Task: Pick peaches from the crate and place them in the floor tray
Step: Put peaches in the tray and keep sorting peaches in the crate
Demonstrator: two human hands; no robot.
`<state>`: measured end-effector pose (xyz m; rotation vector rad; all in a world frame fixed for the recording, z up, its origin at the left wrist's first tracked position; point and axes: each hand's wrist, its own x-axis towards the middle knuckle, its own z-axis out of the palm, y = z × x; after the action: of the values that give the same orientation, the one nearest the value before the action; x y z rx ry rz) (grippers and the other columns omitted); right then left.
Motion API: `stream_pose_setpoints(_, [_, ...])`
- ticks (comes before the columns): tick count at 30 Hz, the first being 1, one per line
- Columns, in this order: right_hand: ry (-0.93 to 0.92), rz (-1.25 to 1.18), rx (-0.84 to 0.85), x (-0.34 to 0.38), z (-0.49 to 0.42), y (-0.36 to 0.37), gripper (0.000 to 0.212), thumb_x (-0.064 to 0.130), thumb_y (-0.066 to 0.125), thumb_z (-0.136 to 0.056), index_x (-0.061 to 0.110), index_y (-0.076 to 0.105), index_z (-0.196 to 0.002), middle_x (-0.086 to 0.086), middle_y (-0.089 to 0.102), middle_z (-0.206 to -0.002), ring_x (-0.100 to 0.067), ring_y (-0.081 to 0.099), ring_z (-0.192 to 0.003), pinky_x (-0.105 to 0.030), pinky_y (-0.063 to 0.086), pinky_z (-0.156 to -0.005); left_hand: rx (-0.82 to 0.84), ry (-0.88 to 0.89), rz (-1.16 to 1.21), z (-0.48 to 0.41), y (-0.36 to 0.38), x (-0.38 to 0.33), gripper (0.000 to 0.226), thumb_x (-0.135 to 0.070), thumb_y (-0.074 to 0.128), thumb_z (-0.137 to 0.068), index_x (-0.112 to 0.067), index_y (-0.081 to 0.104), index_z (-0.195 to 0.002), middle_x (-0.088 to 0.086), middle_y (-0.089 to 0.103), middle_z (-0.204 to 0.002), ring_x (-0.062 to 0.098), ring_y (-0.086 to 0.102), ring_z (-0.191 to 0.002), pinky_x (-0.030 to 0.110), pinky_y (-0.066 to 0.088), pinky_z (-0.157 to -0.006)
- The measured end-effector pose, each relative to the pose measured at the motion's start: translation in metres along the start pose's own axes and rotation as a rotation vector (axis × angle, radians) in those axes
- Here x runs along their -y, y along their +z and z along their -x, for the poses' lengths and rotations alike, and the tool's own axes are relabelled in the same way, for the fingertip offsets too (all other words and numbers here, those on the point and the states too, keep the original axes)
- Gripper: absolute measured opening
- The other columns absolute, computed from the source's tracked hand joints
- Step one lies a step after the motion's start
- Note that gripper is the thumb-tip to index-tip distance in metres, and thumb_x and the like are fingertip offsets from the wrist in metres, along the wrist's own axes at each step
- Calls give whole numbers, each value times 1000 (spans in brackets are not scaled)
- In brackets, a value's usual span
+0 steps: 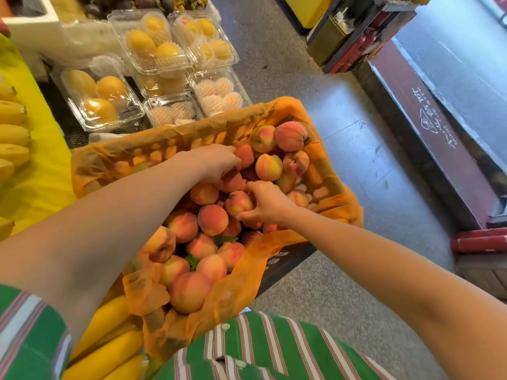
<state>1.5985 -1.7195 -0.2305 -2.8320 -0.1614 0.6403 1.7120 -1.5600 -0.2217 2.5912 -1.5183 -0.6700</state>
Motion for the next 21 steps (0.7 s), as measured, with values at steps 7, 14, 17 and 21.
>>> stream_pose_setpoints(7, [-4,-301,65,-29,31,-31,59,45,81,-71,18,61,-119,3,66,-113,-17,63,-101,-37,52,-87,-5,-7,-104,-3,-1,-7,60,-40,69,-81,-32,48,-137,10,44,-124,30,52,-110,37,48,-77])
stream_pose_setpoints(14, [-8,-350,82,-34,41,-35,60,44,81,-72,20,59,-122,5,64,-117,-23,63,-103,-40,51,-88,-26,-56,-197,-2,-2,-15,52,-33,68,-82,-27,51,-131,9,47,-123,28,46,-117,35,43,-71])
stream_pose_setpoints(17, [-4,-377,85,-35,43,-38,56,43,81,-72,25,59,-119,5,64,-116,-23,63,-102,-38,52,-86,-74,-83,-251,-1,-1,-19,44,-28,64,-86,-27,52,-128,8,50,-120,28,48,-114,34,41,-69])
stream_pose_setpoints(21, [22,-386,90,-36,45,-41,54,46,81,-70,28,58,-116,3,65,-111,-24,64,-94,-37,54,-80,-107,-92,-291,1,11,-18,42,-25,57,-90,-28,49,-131,5,65,-108,28,51,-106,33,39,-77])
